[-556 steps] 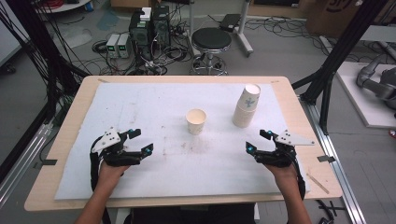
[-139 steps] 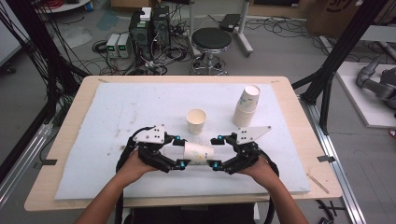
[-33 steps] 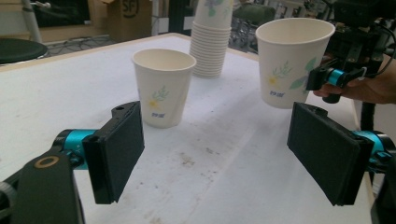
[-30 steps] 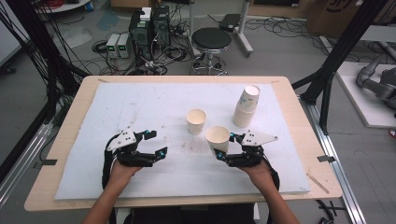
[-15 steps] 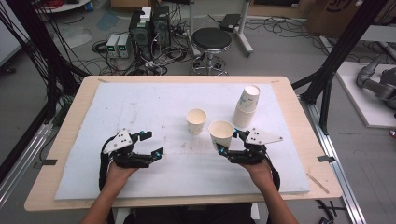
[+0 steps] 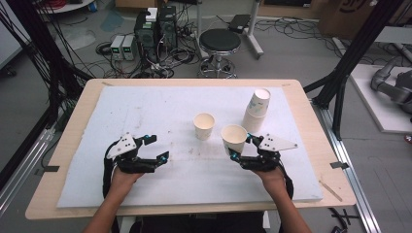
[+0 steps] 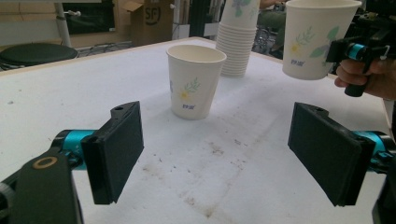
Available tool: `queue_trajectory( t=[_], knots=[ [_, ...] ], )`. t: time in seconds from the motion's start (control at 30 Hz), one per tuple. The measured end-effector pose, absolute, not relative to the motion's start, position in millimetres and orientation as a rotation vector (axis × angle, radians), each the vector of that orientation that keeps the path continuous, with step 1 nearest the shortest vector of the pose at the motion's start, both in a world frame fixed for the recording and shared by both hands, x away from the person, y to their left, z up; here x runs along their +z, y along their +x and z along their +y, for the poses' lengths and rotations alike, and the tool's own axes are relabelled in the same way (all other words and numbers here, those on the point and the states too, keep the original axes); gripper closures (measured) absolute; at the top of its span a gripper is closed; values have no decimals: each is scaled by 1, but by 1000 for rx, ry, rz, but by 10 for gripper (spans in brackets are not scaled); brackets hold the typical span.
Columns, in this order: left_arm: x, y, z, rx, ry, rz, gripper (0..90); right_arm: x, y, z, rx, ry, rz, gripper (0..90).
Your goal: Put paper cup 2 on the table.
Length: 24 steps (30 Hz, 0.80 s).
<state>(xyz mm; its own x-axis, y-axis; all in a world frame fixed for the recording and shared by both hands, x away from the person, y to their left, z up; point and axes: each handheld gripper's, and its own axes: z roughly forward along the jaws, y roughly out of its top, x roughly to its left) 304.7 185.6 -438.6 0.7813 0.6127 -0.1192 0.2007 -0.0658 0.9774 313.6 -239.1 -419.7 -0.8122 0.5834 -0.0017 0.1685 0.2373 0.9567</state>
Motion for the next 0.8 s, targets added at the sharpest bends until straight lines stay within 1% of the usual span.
queue_trajectory(
  t=[0.27, 0.57, 0.8],
  knots=[
    [-440, 304, 188, 371, 1632, 667, 181, -427, 317, -231, 1587, 697, 2181, 338],
    [-438, 302, 192, 382, 1623, 682, 181, -442, 320, -209, 1560, 724, 2268, 337],
    [-439, 302, 191, 375, 1631, 673, 181, -446, 327, -203, 1465, 851, 2203, 337]
  ],
)
